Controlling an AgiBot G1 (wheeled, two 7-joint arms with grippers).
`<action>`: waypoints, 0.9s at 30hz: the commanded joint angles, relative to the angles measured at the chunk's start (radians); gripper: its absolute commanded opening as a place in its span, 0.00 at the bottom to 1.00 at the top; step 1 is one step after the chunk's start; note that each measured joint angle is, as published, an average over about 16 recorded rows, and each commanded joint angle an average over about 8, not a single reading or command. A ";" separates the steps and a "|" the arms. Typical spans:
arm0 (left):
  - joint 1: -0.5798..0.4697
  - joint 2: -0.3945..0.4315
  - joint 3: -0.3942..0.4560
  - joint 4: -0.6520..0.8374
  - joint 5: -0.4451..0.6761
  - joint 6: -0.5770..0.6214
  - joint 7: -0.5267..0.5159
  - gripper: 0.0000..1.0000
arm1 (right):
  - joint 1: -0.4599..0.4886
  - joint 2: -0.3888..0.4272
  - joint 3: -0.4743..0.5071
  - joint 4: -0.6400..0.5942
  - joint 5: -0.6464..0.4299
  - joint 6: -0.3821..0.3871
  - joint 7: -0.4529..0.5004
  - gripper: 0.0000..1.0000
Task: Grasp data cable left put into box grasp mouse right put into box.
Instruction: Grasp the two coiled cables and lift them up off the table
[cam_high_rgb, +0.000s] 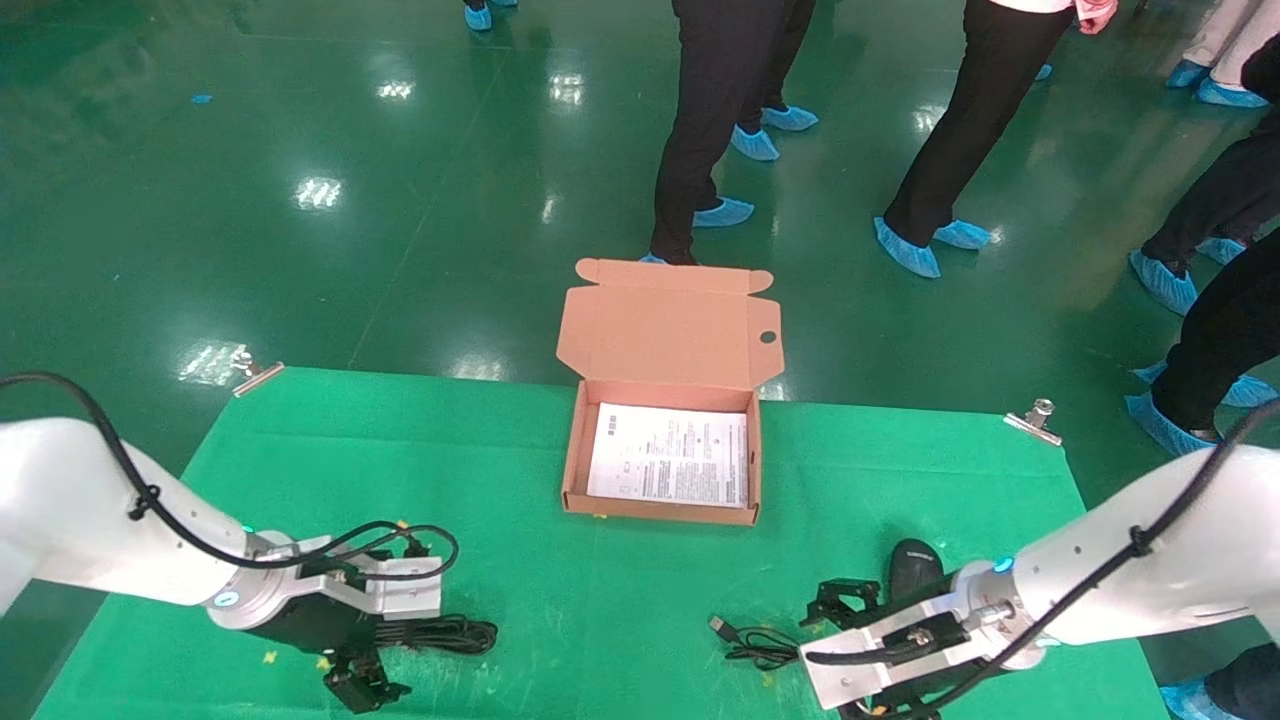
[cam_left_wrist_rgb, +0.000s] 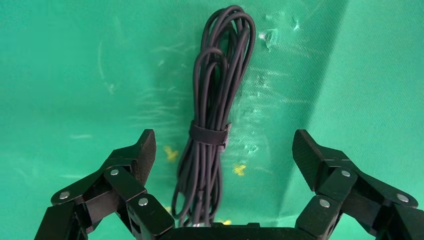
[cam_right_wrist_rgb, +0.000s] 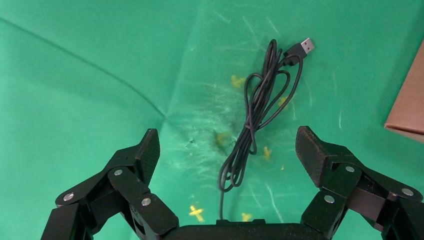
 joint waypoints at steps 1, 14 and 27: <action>-0.003 0.009 -0.003 0.035 -0.006 -0.009 0.010 1.00 | 0.004 -0.015 -0.002 -0.028 -0.003 0.007 -0.009 1.00; -0.029 0.064 -0.018 0.213 -0.028 -0.066 0.093 1.00 | -0.007 -0.070 -0.025 -0.141 -0.067 0.115 -0.073 1.00; -0.045 0.093 -0.031 0.331 -0.048 -0.105 0.160 0.00 | -0.015 -0.119 -0.025 -0.250 -0.084 0.202 -0.105 0.00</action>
